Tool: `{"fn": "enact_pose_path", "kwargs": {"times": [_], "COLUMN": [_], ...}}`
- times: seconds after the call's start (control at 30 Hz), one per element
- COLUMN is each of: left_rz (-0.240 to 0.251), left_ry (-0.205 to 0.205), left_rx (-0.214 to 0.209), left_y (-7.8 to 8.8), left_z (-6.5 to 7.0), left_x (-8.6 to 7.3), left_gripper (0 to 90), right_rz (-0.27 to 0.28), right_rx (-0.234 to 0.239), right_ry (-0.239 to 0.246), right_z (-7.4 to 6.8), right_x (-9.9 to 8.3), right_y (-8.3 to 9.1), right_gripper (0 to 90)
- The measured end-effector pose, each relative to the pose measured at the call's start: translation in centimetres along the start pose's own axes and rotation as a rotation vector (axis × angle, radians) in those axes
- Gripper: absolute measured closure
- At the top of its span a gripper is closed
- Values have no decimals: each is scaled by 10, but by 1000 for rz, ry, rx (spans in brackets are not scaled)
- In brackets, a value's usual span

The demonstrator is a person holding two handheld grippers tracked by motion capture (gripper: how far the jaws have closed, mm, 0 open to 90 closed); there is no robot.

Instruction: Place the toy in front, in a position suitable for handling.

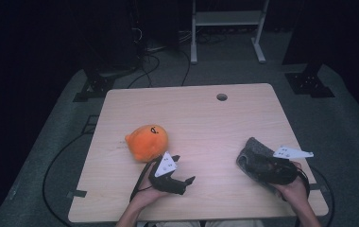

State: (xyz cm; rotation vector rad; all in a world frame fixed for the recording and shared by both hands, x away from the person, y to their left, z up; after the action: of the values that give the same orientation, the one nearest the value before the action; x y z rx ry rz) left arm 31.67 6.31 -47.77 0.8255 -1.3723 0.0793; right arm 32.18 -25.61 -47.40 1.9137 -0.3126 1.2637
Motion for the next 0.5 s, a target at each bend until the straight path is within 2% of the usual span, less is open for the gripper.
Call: {"fn": "enact_pose_path", "kwargs": {"times": [0.2,0.33,0.5], "left_rz": [11,17,28], "left_ry": [-6,-29,-39], "left_rx": [-3,-3,-9], "left_y": [2,4,5], "left_z": [0,1,2], "left_x": [4,8,13], "left_gripper": [98,98,98], "right_rz": [-1,2,0], "right_rx": [-1,-8,-10], "right_ry": [0,2,3], "right_z": [1,0,-1], "right_x": [-1,-1,-2], "right_y": [1,2,3], "right_gripper": [341,340,340]}}
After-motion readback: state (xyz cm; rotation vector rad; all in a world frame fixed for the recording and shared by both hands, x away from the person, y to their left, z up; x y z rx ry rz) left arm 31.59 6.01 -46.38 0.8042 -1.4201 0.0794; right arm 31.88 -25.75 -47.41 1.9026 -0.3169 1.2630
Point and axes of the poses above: each handheld gripper's, and its own axes: y roughly backward along the jaws, x roughly out of its top, z roughly to its right, the point moved 5 cm from there along -y, roughly forward along the jaws, and after that the axes turned 2 degrees about y, right-handed, at the moved point
